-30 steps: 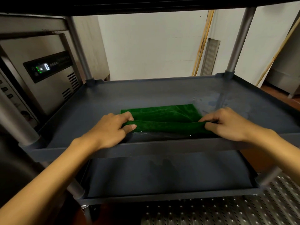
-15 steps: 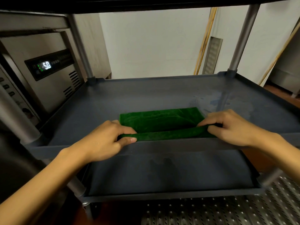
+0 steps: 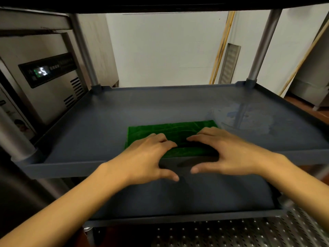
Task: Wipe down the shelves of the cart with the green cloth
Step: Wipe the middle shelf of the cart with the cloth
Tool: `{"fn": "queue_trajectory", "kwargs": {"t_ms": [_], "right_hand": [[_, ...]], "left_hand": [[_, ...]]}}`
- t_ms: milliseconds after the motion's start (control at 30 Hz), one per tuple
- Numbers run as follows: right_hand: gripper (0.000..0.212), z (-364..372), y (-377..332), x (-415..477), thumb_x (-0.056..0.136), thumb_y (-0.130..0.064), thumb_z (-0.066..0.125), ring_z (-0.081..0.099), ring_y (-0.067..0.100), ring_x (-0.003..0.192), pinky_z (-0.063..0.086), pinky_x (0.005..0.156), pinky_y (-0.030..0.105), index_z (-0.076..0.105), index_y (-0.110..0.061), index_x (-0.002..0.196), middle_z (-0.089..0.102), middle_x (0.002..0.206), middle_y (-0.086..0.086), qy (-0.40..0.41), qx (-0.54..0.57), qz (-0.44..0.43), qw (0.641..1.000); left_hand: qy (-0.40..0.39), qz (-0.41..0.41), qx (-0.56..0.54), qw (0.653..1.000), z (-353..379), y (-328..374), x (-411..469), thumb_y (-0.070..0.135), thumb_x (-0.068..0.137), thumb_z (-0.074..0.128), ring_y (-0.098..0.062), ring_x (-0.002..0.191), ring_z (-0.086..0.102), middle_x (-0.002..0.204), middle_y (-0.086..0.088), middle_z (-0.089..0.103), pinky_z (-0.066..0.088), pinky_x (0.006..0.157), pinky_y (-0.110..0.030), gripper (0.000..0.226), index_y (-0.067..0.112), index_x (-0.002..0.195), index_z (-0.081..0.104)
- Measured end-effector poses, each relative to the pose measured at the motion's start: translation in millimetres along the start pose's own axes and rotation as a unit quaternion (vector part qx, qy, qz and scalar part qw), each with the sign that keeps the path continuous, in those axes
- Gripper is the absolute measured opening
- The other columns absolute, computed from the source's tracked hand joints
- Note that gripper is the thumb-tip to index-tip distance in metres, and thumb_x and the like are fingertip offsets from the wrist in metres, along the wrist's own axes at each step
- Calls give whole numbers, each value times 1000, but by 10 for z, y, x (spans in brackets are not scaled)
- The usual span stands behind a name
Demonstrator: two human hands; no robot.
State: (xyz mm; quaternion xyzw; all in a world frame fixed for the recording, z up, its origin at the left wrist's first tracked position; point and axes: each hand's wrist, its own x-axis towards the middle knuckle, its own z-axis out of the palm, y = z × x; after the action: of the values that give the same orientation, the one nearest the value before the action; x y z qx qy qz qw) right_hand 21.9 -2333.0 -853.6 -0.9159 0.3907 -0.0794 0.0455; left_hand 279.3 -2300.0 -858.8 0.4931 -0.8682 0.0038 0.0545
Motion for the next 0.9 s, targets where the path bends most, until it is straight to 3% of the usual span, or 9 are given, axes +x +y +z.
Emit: {"fn": "queue_trajectory", "kwargs": {"t_ms": [100,233,367,467,633,900], "right_hand": [[85,94,-59,107,72,-86,48,45,7,112,41,93,29,40,-39,143,47,126,-17,-1,-44,-15,999],[55,127,-82,136,82,-58,63,48,11,108,42,88,32,53,-40,134,50,118,-13,14,-37,-35,999],[44,122,-138,141,82,-51,66,52,12,102,46,79,35,61,-37,123,52,111,-14,19,-37,-38,998],[37,141,-136,133,81,-50,66,54,12,100,45,74,33,64,-35,115,55,109,-15,29,-41,-38,998],[30,158,-142,101,81,-50,66,58,13,93,26,64,25,67,-33,106,60,104,-15,51,-44,-42,997],[25,116,-169,114,80,-46,69,59,13,87,33,61,28,68,-31,101,61,95,-13,44,-30,-43,998]], "left_hand": [[42,-5,60,997,59,53,48,69,83,58,-18,112,51,119,7,53,47,85,-36,63,32,133,52],[78,8,53,995,76,73,42,61,88,58,-21,100,56,103,6,56,32,68,-30,42,29,114,64],[95,15,36,995,70,62,46,60,86,60,-21,90,58,91,7,56,30,64,-31,37,28,103,67],[99,15,16,995,91,41,31,60,87,60,-21,87,58,89,8,56,40,65,-32,36,28,101,68],[104,15,-1,994,85,43,38,59,86,62,-22,85,60,88,7,58,44,66,-34,37,28,106,70],[104,35,15,994,135,17,69,57,91,55,-17,83,53,85,9,46,35,64,-32,36,25,101,68]]}}
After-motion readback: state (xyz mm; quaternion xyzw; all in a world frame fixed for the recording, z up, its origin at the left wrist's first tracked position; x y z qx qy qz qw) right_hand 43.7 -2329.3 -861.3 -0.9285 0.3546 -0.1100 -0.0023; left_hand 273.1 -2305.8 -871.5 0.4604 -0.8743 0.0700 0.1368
